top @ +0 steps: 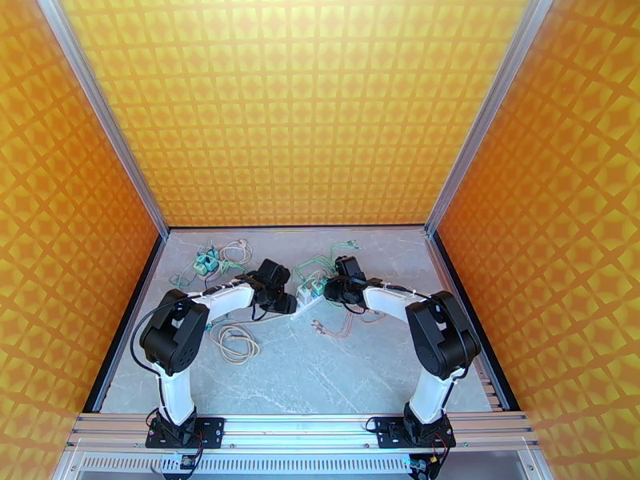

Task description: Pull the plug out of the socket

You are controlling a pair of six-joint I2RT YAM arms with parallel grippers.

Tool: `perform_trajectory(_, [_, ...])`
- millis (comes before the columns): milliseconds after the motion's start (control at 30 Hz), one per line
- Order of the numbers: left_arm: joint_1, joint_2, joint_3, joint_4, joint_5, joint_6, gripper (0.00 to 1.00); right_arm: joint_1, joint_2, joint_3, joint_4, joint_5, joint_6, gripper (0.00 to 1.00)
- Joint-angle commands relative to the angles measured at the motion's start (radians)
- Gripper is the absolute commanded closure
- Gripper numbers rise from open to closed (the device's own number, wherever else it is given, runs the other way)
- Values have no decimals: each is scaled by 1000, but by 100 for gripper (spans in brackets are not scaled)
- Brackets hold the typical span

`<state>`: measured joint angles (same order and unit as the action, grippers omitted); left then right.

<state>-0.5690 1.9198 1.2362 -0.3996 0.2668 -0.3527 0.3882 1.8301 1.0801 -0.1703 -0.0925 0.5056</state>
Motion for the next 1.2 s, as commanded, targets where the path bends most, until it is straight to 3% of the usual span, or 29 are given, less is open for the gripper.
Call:
perform_trajectory(0, [-61, 5, -32, 49, 62, -65, 46, -15, 22, 26, -26, 15, -38, 80])
perform_trajectory(233, [-118, -66, -76, 61, 59, -117, 44, -34, 30, 52, -54, -9, -96, 80])
perform_trajectory(500, [-55, -179, -9, -107, -122, 69, 43, -35, -36, 40, -63, -49, -83, 77])
perform_trajectory(700, [-48, -79, 112, -141, -157, 181, 42, -34, -52, 24, -58, -69, -72, 77])
perform_trajectory(1167, [-25, 30, 210, -109, -156, 225, 40, -35, 21, 25, -31, -99, -44, 76])
